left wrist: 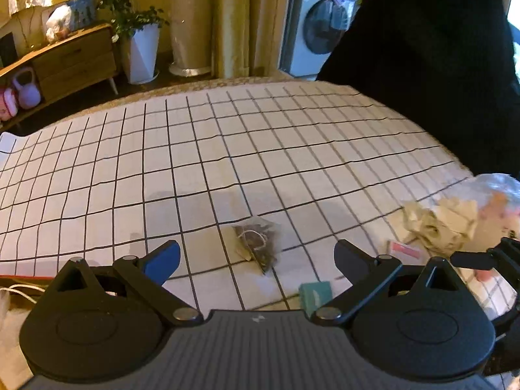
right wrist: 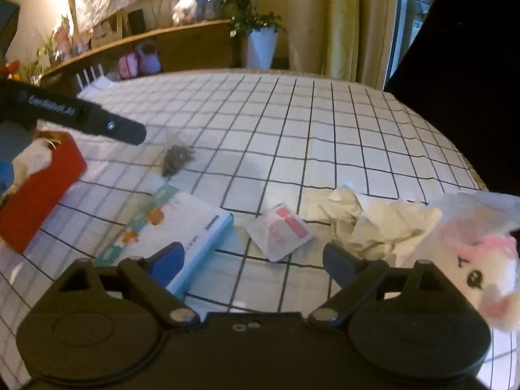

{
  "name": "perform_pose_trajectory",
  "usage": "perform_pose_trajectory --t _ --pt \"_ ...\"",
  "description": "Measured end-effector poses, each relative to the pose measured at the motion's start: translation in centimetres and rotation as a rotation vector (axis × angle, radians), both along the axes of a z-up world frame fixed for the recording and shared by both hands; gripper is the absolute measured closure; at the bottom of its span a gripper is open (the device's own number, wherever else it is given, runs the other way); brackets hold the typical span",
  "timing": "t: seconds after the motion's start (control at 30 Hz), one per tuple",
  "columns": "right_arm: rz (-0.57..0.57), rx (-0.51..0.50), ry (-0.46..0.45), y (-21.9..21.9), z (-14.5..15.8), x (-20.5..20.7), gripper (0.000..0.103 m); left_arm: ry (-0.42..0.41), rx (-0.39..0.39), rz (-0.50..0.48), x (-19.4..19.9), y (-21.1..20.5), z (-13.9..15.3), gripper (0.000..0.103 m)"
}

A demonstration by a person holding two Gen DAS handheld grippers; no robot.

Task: Organize soft objects
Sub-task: 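Move the left gripper to the small tea bag while the right gripper reaches the pink sachet, then grasp the tea bag with the left gripper while the right gripper grasps the sachet, then carry the tea bag and sachet over the tin box and lower them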

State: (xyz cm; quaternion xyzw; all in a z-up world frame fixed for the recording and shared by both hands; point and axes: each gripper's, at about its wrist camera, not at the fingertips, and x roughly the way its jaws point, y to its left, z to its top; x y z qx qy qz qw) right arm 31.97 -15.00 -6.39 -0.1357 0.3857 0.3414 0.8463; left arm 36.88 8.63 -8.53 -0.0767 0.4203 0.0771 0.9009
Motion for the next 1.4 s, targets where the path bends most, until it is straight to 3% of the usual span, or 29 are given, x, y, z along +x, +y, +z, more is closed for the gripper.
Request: perform_pose_trajectory --t 0.27,0.77,0.97,1.23,1.3,1.4 --pt "0.026 -0.027 0.025 0.7 -1.7 2.1 0.020 0.062 0.015 0.028 2.7 0.2 -2.7 0.001" --pt "0.026 -0.036 -0.001 1.8 -3.2 3.6 0.030 0.096 0.033 0.064 4.9 0.6 -5.8 0.003" --pt "0.007 -0.028 -0.013 1.7 -3.1 3.5 0.045 0.088 0.048 0.049 4.8 0.1 -6.0 0.021" --pt "-0.021 -0.017 -0.031 1.6 -2.9 3.1 0.062 0.072 0.044 0.037 4.8 0.0 -5.4 0.064" --pt "-0.035 -0.011 -0.034 1.5 -2.8 2.9 0.066 0.074 0.047 0.031 4.6 0.0 -5.3 0.070" --pt "-0.052 0.005 -0.043 1.1 -2.6 2.8 0.076 0.070 0.054 0.031 4.3 0.1 -5.0 0.073"
